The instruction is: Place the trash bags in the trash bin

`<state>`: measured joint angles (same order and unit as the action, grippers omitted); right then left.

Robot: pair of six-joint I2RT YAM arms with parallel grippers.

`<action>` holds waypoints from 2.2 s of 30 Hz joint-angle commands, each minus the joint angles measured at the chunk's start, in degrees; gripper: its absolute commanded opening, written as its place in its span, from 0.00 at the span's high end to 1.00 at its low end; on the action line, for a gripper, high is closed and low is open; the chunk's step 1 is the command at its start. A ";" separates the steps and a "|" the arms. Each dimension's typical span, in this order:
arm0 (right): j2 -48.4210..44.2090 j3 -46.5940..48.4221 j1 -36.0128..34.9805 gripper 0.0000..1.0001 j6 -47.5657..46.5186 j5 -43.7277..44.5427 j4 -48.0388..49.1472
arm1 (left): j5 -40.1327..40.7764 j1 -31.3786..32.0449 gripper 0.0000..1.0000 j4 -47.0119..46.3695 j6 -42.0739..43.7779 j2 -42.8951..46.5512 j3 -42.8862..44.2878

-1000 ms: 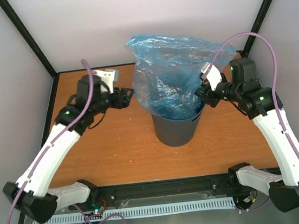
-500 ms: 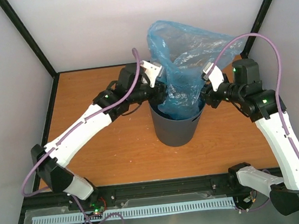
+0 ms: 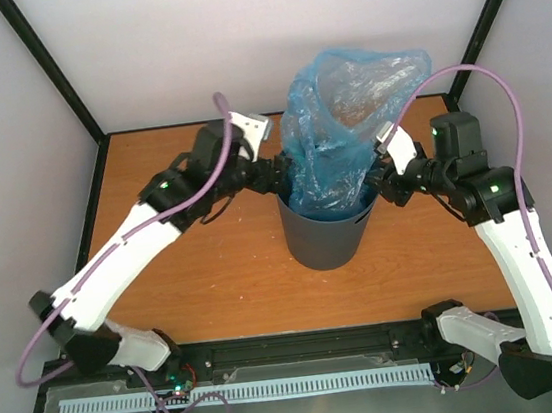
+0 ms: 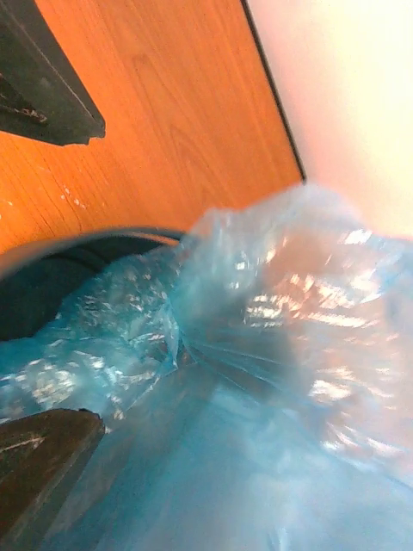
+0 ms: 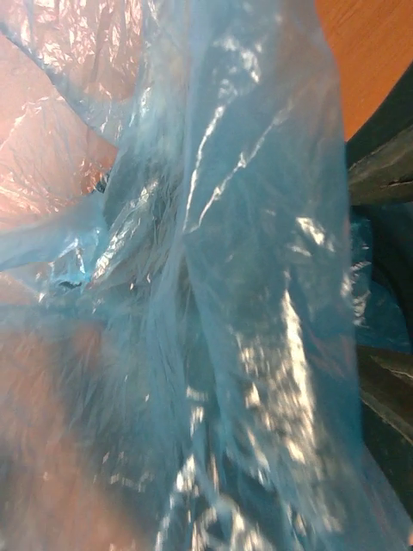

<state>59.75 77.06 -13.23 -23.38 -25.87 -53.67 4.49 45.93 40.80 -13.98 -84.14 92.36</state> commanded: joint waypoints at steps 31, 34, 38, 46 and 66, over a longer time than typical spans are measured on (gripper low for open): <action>-6.83 10.35 -0.22 0.48 0.83 -5.73 -13.13 | -5.28 10.05 0.37 1.19 1.32 -10.94 7.87; -6.76 11.84 -0.22 0.47 2.14 -1.52 -11.57 | -8.08 10.05 0.30 -1.32 2.91 -5.48 3.87; -5.38 14.58 -0.26 0.45 2.22 2.21 -9.34 | -11.22 10.01 0.23 -0.27 5.30 1.66 0.92; 2.19 19.49 -0.21 0.39 -5.61 7.05 -6.89 | -4.67 9.34 0.14 3.49 5.78 11.34 -0.77; 16.86 24.11 -3.27 0.10 -5.66 -10.84 -4.42 | -8.25 -15.18 0.17 -11.95 1.35 -3.76 3.69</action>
<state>76.03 101.23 -15.88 -31.94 -36.23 -61.28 1.72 38.33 37.71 -10.28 -86.63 94.63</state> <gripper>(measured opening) 0.902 0.824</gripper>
